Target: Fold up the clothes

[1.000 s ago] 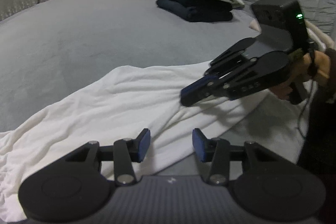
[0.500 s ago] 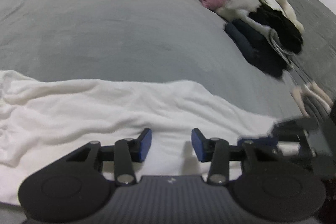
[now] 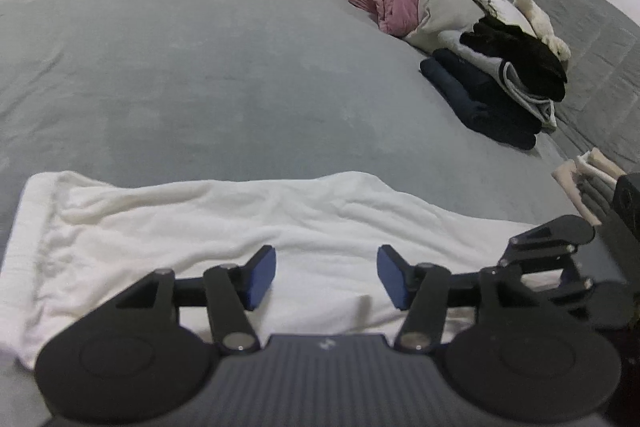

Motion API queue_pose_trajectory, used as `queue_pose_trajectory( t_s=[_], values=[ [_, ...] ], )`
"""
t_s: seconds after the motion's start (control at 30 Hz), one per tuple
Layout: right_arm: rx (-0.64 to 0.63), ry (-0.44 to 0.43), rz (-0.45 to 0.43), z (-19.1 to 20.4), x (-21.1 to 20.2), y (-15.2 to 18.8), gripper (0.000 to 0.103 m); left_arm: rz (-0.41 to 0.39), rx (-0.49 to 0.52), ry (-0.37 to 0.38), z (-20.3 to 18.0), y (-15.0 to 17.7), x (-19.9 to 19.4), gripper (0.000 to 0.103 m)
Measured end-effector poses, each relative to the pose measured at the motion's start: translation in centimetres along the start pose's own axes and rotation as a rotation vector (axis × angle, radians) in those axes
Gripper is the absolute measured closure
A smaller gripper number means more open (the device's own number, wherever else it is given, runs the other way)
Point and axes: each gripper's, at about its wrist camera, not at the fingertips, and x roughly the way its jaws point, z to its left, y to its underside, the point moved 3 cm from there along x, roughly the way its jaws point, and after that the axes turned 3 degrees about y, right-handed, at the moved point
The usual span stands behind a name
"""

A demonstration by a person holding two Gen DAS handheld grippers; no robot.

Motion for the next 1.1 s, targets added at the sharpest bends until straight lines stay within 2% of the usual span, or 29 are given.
queue_pose_trajectory(
  t_s=[0.07, 0.13, 0.27, 0.33, 0.47, 0.57, 0.87, 0.93, 0.97, 1.1],
  values=[
    [0.062, -0.061, -0.021, -0.3, -0.9, -0.3, 0.099, 0.001, 0.013, -0.005, 0.0, 0.2, -0.7, 0.049],
    [0.065, -0.072, -0.041, -0.2, -1.4, -0.2, 0.099, 0.01, 0.028, 0.0, -0.1, 0.4, -1.1, 0.049],
    [-0.075, 0.032, 0.01, 1.2, 0.1, 0.7, 0.098, 0.052, 0.138, 0.041, -1.8, 1.7, -1.2, 0.05],
    [-0.139, 0.056, 0.046, 2.0, 1.1, 1.1, 0.098, 0.08, 0.199, 0.041, -2.6, 2.6, -0.7, 0.052],
    [-0.18, 0.092, 0.051, 2.3, 1.9, 1.2, 0.098, 0.133, 0.296, 0.015, -3.5, 3.6, 0.4, 0.054],
    [-0.192, 0.099, 0.042, 2.4, 2.0, 1.1, 0.098, 0.141, 0.328, -0.004, -3.5, 4.0, 0.8, 0.054],
    [-0.212, 0.125, 0.049, 1.8, 3.6, 0.6, 0.096, 0.113, 0.257, 0.022, -1.6, 2.9, 1.4, 0.054],
    [-0.225, 0.127, 0.046, 1.9, 4.0, 0.5, 0.084, 0.112, 0.251, 0.024, -1.3, 2.6, 1.8, 0.054],
    [-0.232, 0.129, 0.043, 1.9, 4.1, 0.4, 0.081, 0.109, 0.244, 0.026, -1.1, 2.5, 2.0, 0.054],
    [-0.255, 0.14, 0.038, 2.0, 4.8, 0.3, 0.08, 0.105, 0.242, 0.028, -1.0, 2.1, 2.3, 0.054]
  ],
)
